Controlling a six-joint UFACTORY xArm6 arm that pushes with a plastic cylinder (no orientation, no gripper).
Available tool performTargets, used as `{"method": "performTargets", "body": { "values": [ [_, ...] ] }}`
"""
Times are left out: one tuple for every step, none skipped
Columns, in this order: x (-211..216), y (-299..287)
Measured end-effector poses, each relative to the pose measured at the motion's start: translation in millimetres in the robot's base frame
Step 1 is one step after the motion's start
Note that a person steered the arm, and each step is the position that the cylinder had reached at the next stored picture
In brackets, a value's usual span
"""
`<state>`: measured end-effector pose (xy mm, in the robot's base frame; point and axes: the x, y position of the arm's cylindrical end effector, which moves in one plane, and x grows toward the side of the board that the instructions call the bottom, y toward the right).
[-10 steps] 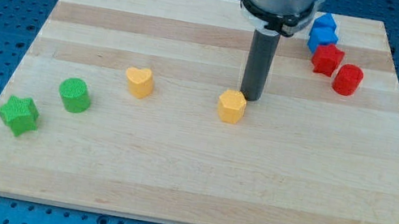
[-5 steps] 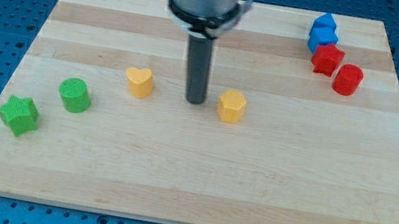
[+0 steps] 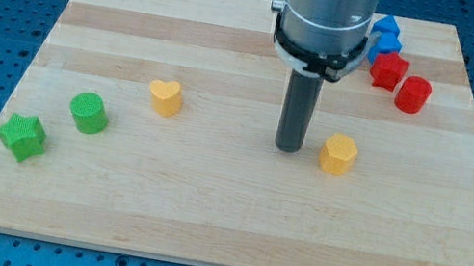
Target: Slide the yellow hexagon near the red circle
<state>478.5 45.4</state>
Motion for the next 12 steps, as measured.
{"method": "performTargets", "body": {
  "values": [
    [12, 26],
    [0, 65],
    [-14, 108],
    [-14, 130],
    [2, 130],
    [16, 147],
    [17, 178],
    [5, 183],
    [-6, 182],
    [-2, 182],
    [19, 176],
    [30, 159]
  ]
}}
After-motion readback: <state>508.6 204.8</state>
